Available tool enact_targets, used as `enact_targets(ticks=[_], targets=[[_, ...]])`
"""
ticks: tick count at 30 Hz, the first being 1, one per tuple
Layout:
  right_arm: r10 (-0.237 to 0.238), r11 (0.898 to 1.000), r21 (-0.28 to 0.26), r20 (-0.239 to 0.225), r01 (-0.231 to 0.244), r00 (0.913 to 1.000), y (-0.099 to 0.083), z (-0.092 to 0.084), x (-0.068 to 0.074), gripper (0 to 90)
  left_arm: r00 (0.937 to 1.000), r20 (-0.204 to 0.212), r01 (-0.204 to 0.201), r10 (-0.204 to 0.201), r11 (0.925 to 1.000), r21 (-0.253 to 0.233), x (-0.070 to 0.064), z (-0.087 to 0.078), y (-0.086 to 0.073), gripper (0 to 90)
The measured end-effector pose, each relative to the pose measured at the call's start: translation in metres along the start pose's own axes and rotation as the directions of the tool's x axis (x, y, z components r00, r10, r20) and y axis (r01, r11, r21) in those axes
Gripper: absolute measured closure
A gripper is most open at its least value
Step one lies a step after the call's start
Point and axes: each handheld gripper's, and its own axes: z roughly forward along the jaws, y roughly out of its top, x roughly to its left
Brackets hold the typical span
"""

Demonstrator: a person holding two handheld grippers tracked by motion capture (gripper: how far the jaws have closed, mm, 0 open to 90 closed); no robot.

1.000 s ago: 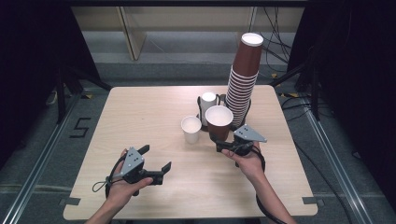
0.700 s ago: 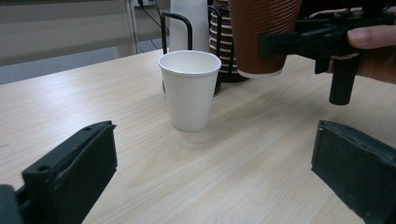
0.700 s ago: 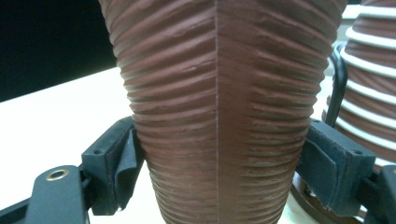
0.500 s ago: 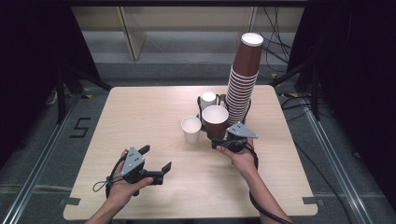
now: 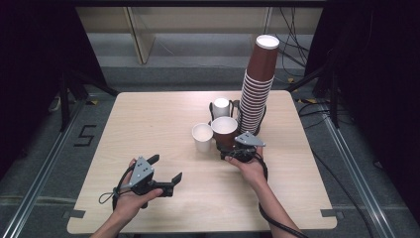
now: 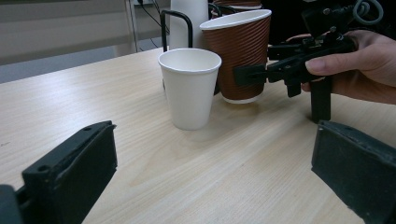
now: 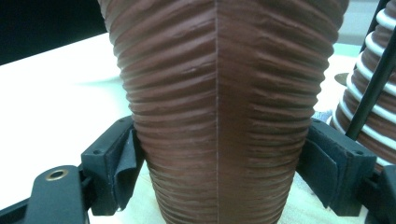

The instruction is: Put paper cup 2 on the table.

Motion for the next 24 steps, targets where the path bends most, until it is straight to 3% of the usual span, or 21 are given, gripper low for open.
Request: enact_targets(ticks=[5,6,11,13,14,16,17,19,23,24], targets=[[0.003,1.000,0.006,0.015,-0.003,0.9999,-0.0016,0.0023,-0.0011,20.0,0.9999,-0.003,-0.014,0.014,0.9999,0.007,-0.0002,-0.0004,0.0005,0.0],[-0.014,1.000,0.020,-0.012,0.014,0.9998,-0.0010,0.0030,-0.0028,19.9,0.9999,-0.005,-0.014,0.014,0.9998,0.013,-0.0003,-0.0008,0.0006,0.0],[0.017,1.000,0.025,-0.008,-0.017,0.9998,-0.0013,0.0040,-0.0022,19.7,1.0000,-0.003,-0.008,0.008,0.9998,0.017,0.0000,-0.0007,-0.0002,0.0],[-0.016,0.999,0.031,-0.004,0.016,0.9999,-0.0004,0.0038,-0.0040,19.5,0.9999,-0.003,-0.010,0.010,0.9998,0.020,0.0000,-0.0007,-0.0004,0.0],[0.000,0.999,0.040,-0.015,0.001,0.9999,-0.0008,0.0043,-0.0028,19.4,0.9999,-0.003,-0.010,0.010,0.9998,0.019,0.0000,-0.0007,-0.0004,0.0],[-0.022,0.999,0.043,-0.015,0.023,0.9996,-0.0005,0.0047,-0.0042,19.1,1.0000,-0.002,-0.008,0.008,0.9998,0.019,-0.0003,-0.0004,-0.0005,0.0],[0.009,0.999,0.051,-0.014,-0.008,0.9999,-0.0011,0.0042,-0.0023,19.0,1.0000,-0.001,-0.005,0.005,0.9998,0.020,-0.0005,-0.0002,-0.0007,0.0],[0.022,0.998,0.055,-0.002,-0.022,0.9997,-0.0016,0.0037,-0.0004,18.7,1.0000,0.008,0.006,-0.006,1.0000,0.007,-0.0009,0.0017,-0.0017,0.0],[-0.010,0.997,0.083,-0.016,0.011,0.9998,-0.0003,0.0035,-0.0057,17.0,1.0000,-0.001,-0.006,0.006,0.9997,0.023,-0.0005,0.0008,-0.0012,0.0],[0.001,0.997,0.074,-0.006,0.000,1.0000,-0.0003,0.0036,-0.0063,16.2,1.0000,-0.001,-0.006,0.006,0.9997,0.023,-0.0004,0.0009,-0.0012,0.0]])
